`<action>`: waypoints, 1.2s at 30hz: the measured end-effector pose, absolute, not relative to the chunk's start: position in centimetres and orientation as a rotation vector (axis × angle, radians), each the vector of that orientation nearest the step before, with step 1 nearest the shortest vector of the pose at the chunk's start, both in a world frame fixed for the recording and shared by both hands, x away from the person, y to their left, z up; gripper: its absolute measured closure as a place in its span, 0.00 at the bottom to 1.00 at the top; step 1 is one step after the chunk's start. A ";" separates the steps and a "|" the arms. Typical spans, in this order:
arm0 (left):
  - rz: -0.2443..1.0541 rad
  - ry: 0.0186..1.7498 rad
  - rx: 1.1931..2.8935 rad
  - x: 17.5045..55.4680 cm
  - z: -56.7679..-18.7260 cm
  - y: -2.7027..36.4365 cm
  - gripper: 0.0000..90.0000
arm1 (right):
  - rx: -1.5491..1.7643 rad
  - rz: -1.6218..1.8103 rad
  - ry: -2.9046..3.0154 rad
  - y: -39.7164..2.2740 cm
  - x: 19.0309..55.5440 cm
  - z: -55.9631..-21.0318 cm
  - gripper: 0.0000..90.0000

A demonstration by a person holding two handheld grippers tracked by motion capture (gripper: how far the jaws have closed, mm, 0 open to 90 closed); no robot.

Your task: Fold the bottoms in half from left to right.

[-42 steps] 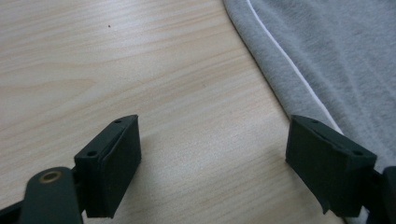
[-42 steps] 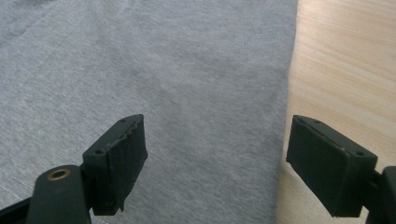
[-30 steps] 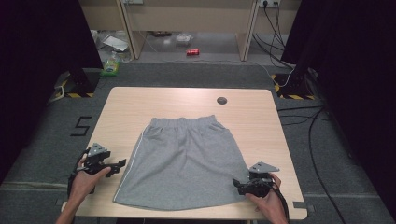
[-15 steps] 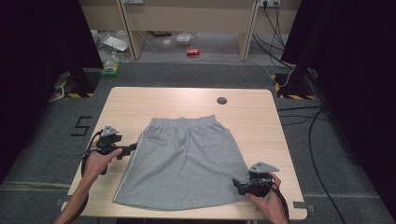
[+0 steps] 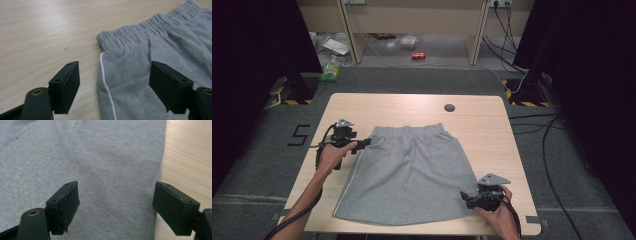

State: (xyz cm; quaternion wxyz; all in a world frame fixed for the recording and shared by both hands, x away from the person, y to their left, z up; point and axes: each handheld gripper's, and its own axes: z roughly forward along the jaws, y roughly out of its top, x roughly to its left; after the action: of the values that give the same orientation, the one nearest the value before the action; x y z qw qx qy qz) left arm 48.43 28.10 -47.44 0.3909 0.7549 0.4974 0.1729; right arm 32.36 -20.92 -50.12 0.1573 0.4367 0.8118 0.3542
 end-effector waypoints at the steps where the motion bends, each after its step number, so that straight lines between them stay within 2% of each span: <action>1: 0.446 1.266 1.922 48.8 -47.4 28.0 0.29 | 1.248 1.016 2.322 -20.9 32.4 -50.1 0.24; 25: 0.393 1.349 1.939 53.8 -48.9 26.2 0.48 | 1.244 1.019 2.328 -20.9 32.5 -50.3 0.25; 36: 0.359 1.366 2.003 55.6 -49.6 24.5 0.52 | 1.237 1.024 2.333 -20.8 32.5 -50.3 0.25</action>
State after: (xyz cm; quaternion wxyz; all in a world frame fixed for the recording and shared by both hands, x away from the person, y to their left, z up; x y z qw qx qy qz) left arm 55.59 24.46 -49.57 0.3383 0.7691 0.5245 0.1377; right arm 32.50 -20.78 -50.26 0.1539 0.4314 0.8140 0.3572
